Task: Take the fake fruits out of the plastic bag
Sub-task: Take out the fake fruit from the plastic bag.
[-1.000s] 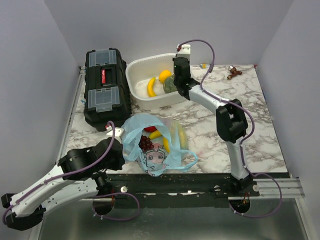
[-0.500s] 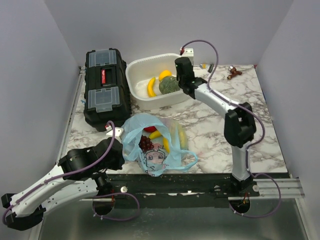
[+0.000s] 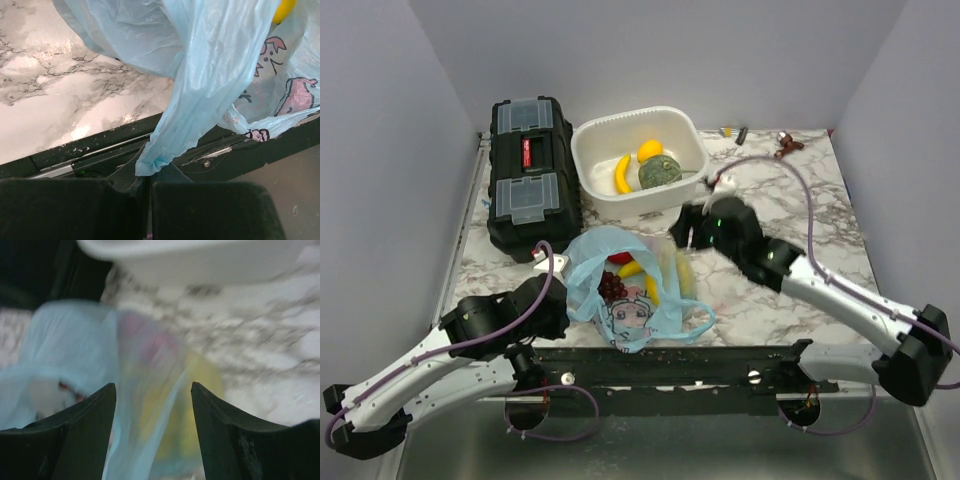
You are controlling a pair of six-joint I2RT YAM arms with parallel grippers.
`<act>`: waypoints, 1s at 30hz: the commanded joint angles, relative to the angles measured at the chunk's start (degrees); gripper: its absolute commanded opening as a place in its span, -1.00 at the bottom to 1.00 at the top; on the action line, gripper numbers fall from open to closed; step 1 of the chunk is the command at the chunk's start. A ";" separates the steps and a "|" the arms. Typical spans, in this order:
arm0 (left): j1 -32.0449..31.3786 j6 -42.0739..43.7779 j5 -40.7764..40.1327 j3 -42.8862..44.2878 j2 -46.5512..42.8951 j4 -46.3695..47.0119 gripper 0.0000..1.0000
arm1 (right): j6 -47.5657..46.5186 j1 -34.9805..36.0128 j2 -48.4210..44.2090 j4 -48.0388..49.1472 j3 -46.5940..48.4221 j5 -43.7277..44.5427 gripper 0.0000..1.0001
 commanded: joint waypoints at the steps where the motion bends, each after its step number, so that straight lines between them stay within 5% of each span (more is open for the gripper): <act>1: -0.27 0.10 -0.57 -0.46 0.76 0.27 -1.00 | 2.86 11.48 -11.46 0.59 -12.68 -6.39 0.31; 6: -0.32 0.29 -0.28 -0.53 0.65 0.41 -1.00 | 4.32 12.70 -16.86 -9.66 -10.11 -0.80 0.31; 10: -0.33 0.06 -0.84 -0.37 0.42 0.21 -1.00 | 3.60 12.70 -16.02 -10.18 -4.45 -6.22 0.32; 14: -0.32 -0.74 -1.71 -0.26 -1.05 -0.19 -1.00 | 6.31 14.75 -13.40 -4.82 -3.08 -13.47 0.31; 22: -0.32 -0.82 -1.80 -0.19 -1.38 -0.25 -1.00 | 8.92 23.31 -5.59 5.45 -5.06 -14.17 0.29; 30: -0.32 -0.27 -1.16 -0.46 -2.80 0.28 -1.00 | 13.02 25.51 5.45 18.55 -9.34 -17.09 -0.03</act>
